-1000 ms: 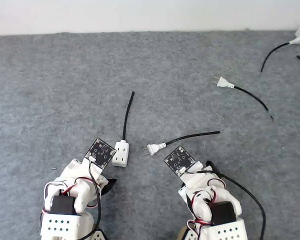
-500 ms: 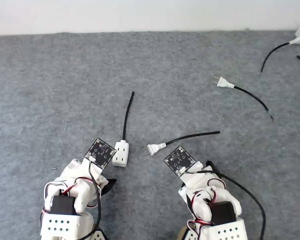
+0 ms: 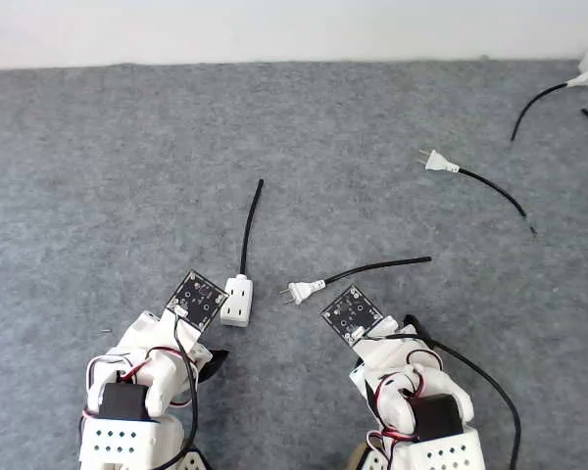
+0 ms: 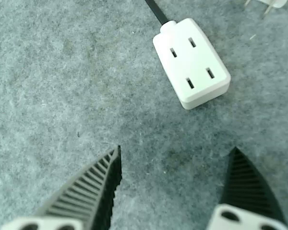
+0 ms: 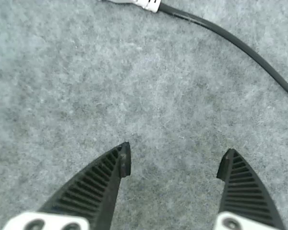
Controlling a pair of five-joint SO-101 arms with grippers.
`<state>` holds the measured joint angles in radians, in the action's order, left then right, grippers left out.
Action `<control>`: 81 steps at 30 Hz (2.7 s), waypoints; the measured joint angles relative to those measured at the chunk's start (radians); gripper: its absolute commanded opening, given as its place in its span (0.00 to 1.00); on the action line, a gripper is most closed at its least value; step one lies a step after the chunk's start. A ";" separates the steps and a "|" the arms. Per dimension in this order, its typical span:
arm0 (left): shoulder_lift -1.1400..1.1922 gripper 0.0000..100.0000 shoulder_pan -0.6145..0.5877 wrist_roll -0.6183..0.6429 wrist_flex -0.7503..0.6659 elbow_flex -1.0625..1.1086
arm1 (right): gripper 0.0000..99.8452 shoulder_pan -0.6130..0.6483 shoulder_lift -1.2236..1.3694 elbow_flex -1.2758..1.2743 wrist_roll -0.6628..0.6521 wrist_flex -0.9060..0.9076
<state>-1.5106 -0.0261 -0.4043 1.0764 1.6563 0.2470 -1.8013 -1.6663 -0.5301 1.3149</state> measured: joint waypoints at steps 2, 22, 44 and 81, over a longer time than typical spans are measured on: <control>0.000 0.33 0.000 0.000 0.000 0.000 | 0.30 0.000 0.000 0.000 0.000 0.000; -0.049 0.33 -0.002 0.000 0.000 0.020 | 0.30 0.000 0.000 0.000 0.000 0.000; -0.290 0.33 -0.009 -0.006 0.207 0.041 | 0.30 0.000 0.000 0.000 0.000 0.000; -0.290 0.33 -0.009 -0.006 0.207 0.041 | 0.30 0.000 0.000 0.000 0.000 0.000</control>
<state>-1.8006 -0.0353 -0.4104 1.2835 1.6978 0.2470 -1.8013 -1.6663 -0.5301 1.3149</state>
